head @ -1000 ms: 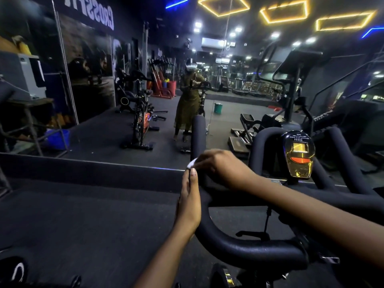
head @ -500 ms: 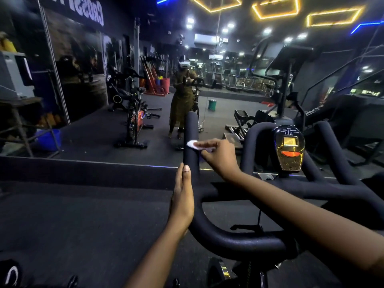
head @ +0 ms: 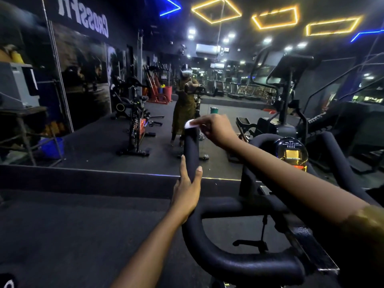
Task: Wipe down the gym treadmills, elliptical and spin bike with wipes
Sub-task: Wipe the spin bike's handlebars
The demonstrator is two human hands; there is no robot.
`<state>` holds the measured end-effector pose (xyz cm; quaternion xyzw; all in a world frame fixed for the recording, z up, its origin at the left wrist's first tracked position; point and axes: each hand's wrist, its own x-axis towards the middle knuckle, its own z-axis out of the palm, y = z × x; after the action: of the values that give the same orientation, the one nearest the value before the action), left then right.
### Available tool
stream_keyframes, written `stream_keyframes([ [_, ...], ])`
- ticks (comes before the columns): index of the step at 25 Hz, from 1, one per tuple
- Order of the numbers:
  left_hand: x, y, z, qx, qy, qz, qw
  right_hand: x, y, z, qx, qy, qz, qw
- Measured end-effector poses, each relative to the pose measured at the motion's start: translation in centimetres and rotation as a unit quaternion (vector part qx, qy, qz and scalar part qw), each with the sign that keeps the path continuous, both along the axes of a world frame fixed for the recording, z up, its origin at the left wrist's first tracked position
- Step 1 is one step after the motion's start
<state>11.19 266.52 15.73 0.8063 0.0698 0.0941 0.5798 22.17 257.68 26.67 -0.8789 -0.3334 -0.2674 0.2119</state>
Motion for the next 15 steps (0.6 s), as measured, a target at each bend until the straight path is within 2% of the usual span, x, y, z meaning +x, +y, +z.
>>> stream_keyframes([
  [2,0.1,0.0,-0.2,0.013,0.0,0.005,1.0,2.1,1.2,0.3,-0.099,-0.032,0.031,0.994],
  [4,0.4,0.1,-0.3,0.02,-0.005,0.009,1.0,3.4,1.5,0.5,-0.118,-0.028,0.017,0.992],
  [11,0.2,0.3,-0.4,0.031,-0.003,0.008,0.999,3.8,1.0,0.2,0.006,0.099,-0.069,0.993],
  [13,0.1,0.3,-0.3,0.027,-0.003,0.008,1.0,3.0,0.5,-0.2,0.059,0.103,-0.081,0.99],
  [15,0.1,0.3,-0.2,0.02,0.003,0.005,1.0,1.6,-0.1,-0.6,0.058,0.101,-0.087,0.989],
])
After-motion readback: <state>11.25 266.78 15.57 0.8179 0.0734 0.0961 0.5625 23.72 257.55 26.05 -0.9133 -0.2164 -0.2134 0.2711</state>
